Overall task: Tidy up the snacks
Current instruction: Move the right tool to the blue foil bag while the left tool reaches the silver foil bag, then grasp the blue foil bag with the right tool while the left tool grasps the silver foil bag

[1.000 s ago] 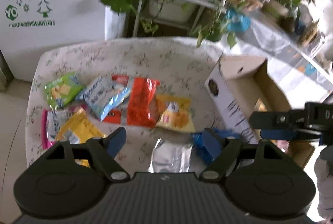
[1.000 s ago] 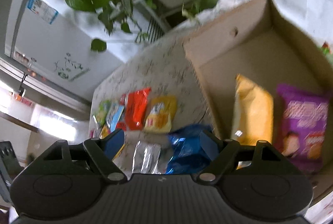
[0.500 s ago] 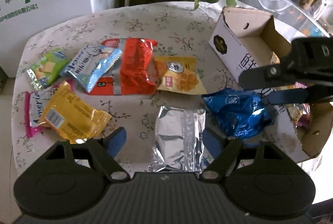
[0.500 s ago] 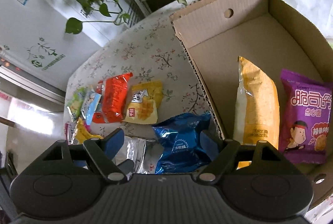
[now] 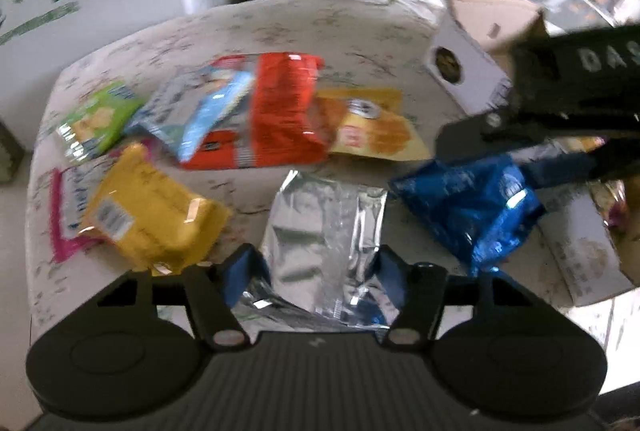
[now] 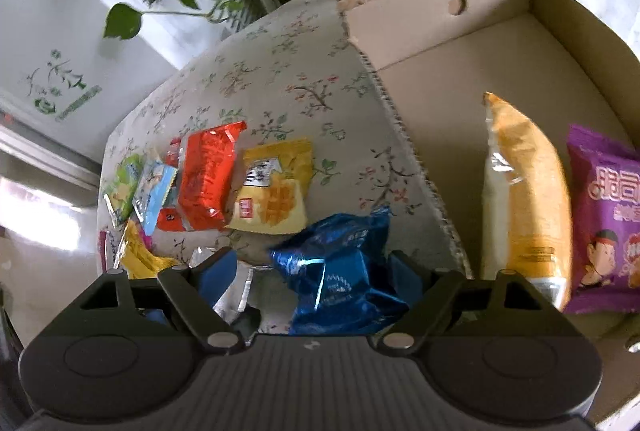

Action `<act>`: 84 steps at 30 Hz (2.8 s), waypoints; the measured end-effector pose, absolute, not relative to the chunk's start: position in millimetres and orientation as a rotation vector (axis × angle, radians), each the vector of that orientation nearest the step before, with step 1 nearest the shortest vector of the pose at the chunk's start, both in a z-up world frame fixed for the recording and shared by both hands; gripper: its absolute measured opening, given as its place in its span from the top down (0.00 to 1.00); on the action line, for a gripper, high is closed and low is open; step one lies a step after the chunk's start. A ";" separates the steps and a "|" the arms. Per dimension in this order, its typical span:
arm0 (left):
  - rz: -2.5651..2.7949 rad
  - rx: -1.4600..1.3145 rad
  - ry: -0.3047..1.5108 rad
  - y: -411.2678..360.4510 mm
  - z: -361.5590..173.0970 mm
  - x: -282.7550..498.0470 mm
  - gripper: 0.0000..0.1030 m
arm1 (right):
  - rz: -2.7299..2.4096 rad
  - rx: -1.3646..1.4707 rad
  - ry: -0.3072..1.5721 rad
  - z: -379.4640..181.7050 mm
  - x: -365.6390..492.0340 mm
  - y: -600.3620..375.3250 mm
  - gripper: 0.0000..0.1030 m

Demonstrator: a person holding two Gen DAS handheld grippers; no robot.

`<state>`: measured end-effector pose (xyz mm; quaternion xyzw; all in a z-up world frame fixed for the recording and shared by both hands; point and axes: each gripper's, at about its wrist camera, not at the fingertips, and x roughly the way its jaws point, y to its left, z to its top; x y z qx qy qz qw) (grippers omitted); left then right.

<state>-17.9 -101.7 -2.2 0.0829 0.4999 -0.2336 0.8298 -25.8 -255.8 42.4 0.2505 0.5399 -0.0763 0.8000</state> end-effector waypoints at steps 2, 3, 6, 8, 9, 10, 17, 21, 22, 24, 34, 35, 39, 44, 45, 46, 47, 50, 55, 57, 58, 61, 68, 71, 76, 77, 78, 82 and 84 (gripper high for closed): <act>-0.484 0.153 1.066 -92.6 -1.6 -15.5 0.38 | -0.149 0.550 1.164 41.2 -23.7 -253.0 0.15; -0.482 0.144 1.068 -88.1 -1.2 -14.6 0.38 | -0.154 0.546 1.167 40.8 -22.6 -251.5 0.15; -0.487 0.106 1.078 -75.3 0.7 -12.2 0.38 | -0.167 0.491 1.167 42.1 -19.0 -243.6 0.15; -0.499 0.098 1.074 -70.8 3.4 -11.6 0.38 | -0.163 0.452 1.166 42.7 -16.8 -238.4 0.12; -0.504 0.101 1.068 -69.4 4.9 -11.2 0.37 | -0.166 0.434 1.170 41.9 -15.6 -236.4 0.12; -0.509 0.103 1.062 -68.8 6.2 -11.0 0.37 | -0.173 0.416 1.176 40.8 -14.6 -235.1 0.12; -0.524 0.154 1.042 -74.1 2.7 -9.8 0.29 | -0.201 0.303 1.220 28.0 -11.2 -226.3 0.12; -0.510 0.176 1.041 -78.8 -3.8 -7.9 0.25 | -0.205 0.259 1.250 18.7 -8.2 -218.4 0.12; -0.508 0.189 1.036 -80.9 -4.3 -8.0 0.24 | -0.210 0.245 1.256 16.5 -7.2 -216.5 0.12; -0.506 0.212 1.033 -84.4 -5.7 -7.7 0.22 | -0.210 0.219 1.259 15.7 -6.2 -212.4 0.12; -0.479 0.299 1.050 -90.4 -13.5 -7.3 0.00 | -0.205 0.182 1.290 6.0 -2.5 -205.5 0.20; -0.479 0.301 1.056 -91.0 -13.4 -6.6 0.00 | -0.199 0.181 1.288 6.1 -2.6 -205.0 0.25; -0.486 0.308 1.057 -91.3 -14.4 -7.5 0.00 | -0.188 0.166 1.280 4.5 -1.9 -203.3 0.28; -0.491 0.297 1.057 -90.3 -13.5 -8.1 0.05 | -0.173 0.189 1.261 10.0 -4.2 -207.1 0.29; -0.484 0.296 1.050 -90.0 -12.5 -8.5 0.07 | -0.172 0.190 1.257 11.3 -4.2 -207.6 0.29; -0.483 0.295 1.039 -89.7 -10.7 -8.8 0.16 | -0.169 0.194 1.252 13.4 -4.9 -208.1 0.29; -0.486 0.296 1.030 -89.9 -8.5 -9.1 0.25 | -0.165 0.199 1.246 15.6 -5.1 -208.7 0.29; -0.505 0.256 1.032 -87.4 -4.3 -7.5 0.40 | -0.155 0.211 1.228 20.5 -4.9 -210.0 0.29; -0.499 0.218 1.040 -82.7 -1.8 -7.2 0.43 | -0.146 0.229 1.207 27.5 -6.3 -213.7 0.29; -0.492 0.200 1.044 -79.5 -0.8 -7.0 0.43 | -0.143 0.235 1.195 31.4 -7.5 -215.4 0.29; -0.488 0.197 1.043 -78.2 0.1 -7.5 0.43 | -0.142 0.238 1.190 33.3 -8.3 -216.1 0.29; -0.482 0.189 1.032 -77.0 4.2 -9.0 0.43 | -0.134 0.249 1.176 38.0 -9.2 -216.3 0.29; -0.474 0.158 0.999 -75.4 17.7 -11.1 0.43 | -0.114 0.242 1.146 46.5 -9.9 -214.4 0.29; -0.463 0.164 0.989 -75.3 19.9 -11.7 0.43 | -0.112 0.235 1.137 49.2 -10.4 -214.0 0.29; -0.446 0.158 0.984 -73.8 23.1 -12.5 0.43 | -0.109 0.233 1.126 52.0 -10.5 -214.3 0.29; -0.443 0.157 0.981 -73.9 24.1 -12.7 0.43 | -0.109 0.234 1.123 52.9 -11.0 -215.0 0.29; -0.441 0.154 0.979 -74.0 25.2 -12.7 0.43 | -0.110 0.234 1.121 53.5 -11.3 -215.7 0.29; -0.435 0.137 0.968 -77.2 30.8 -13.1 0.43 | -0.114 0.232 1.109 56.7 -13.6 -218.8 0.29; -0.435 0.129 0.963 -79.8 33.2 -13.4 0.43 | -0.114 0.237 1.104 57.8 -14.2 -220.7 0.29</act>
